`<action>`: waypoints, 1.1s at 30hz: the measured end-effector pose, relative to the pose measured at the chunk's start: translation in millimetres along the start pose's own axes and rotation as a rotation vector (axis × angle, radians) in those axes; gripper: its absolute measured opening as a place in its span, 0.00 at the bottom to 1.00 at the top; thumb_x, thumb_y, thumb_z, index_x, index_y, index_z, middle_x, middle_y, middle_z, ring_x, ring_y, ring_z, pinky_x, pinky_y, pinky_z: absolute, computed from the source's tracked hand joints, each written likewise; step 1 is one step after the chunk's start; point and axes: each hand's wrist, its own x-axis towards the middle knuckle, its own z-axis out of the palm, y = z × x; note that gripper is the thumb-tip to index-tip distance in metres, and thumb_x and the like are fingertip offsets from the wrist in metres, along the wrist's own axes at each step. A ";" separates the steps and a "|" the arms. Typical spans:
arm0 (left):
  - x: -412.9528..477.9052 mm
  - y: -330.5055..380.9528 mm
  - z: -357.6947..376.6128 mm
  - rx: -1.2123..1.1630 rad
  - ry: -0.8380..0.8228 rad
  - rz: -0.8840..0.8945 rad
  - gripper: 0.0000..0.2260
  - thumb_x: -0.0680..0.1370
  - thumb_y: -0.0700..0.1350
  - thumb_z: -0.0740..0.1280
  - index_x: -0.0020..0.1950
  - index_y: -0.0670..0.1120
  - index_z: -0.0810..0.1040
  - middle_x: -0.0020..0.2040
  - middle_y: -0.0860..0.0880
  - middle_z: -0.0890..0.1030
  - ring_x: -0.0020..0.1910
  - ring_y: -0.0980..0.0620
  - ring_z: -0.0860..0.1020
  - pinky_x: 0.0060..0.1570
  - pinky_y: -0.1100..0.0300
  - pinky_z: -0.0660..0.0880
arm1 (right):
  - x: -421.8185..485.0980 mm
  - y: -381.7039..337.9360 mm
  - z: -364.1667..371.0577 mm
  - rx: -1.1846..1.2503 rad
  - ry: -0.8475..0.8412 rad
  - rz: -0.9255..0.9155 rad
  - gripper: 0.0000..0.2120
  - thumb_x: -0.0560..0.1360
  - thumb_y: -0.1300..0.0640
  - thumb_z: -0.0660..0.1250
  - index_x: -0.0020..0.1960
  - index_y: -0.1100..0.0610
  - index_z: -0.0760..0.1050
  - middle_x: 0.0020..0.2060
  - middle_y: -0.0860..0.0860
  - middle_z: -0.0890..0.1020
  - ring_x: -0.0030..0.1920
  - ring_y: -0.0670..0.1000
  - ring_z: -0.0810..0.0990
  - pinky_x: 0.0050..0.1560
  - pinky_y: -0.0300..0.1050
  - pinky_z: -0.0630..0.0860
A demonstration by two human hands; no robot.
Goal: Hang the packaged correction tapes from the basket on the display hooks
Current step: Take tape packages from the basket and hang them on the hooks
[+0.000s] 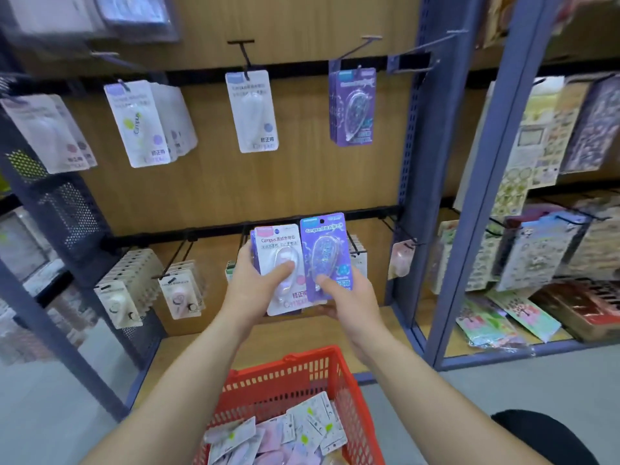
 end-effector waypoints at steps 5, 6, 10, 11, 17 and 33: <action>30.8 55.2 6.5 -0.016 0.011 0.051 0.26 0.74 0.42 0.77 0.68 0.52 0.72 0.58 0.52 0.83 0.53 0.51 0.85 0.48 0.51 0.83 | 46.9 -70.6 -14.5 -0.065 0.068 -0.175 0.12 0.77 0.60 0.73 0.56 0.52 0.72 0.52 0.50 0.85 0.45 0.48 0.87 0.38 0.43 0.82; 37.2 65.2 6.8 -0.019 0.004 0.068 0.27 0.74 0.42 0.78 0.69 0.52 0.71 0.58 0.53 0.83 0.52 0.53 0.85 0.47 0.52 0.83 | 56.7 -85.0 -15.5 -0.079 0.075 -0.212 0.13 0.77 0.60 0.73 0.57 0.52 0.71 0.53 0.50 0.84 0.46 0.50 0.87 0.39 0.45 0.83; 62.8 99.3 8.3 -0.018 -0.038 0.123 0.26 0.73 0.43 0.78 0.67 0.54 0.71 0.57 0.54 0.83 0.50 0.55 0.85 0.44 0.58 0.83 | 96.8 -137.4 -16.7 -0.071 0.112 -0.305 0.15 0.79 0.60 0.71 0.59 0.50 0.69 0.52 0.47 0.83 0.43 0.46 0.86 0.38 0.44 0.84; 67.9 106.9 8.9 -0.014 -0.046 0.140 0.26 0.73 0.43 0.78 0.66 0.53 0.71 0.56 0.55 0.83 0.49 0.57 0.85 0.42 0.60 0.82 | 107.2 -148.8 -16.8 -0.063 0.128 -0.315 0.15 0.79 0.60 0.71 0.60 0.50 0.69 0.52 0.46 0.82 0.44 0.46 0.86 0.38 0.44 0.83; 97.3 140.2 8.7 0.054 -0.080 0.219 0.24 0.74 0.45 0.78 0.64 0.55 0.70 0.57 0.55 0.82 0.50 0.56 0.84 0.45 0.59 0.83 | 160.5 -195.0 -16.0 -0.049 0.202 -0.359 0.18 0.78 0.61 0.70 0.65 0.50 0.70 0.56 0.48 0.82 0.51 0.52 0.86 0.39 0.47 0.83; 122.4 135.3 2.8 0.041 -0.103 0.222 0.25 0.74 0.46 0.78 0.66 0.54 0.71 0.57 0.56 0.82 0.51 0.55 0.84 0.43 0.61 0.83 | 190.0 -171.0 -19.3 -0.167 0.199 -0.377 0.17 0.81 0.54 0.68 0.68 0.53 0.70 0.57 0.48 0.81 0.52 0.47 0.85 0.38 0.38 0.81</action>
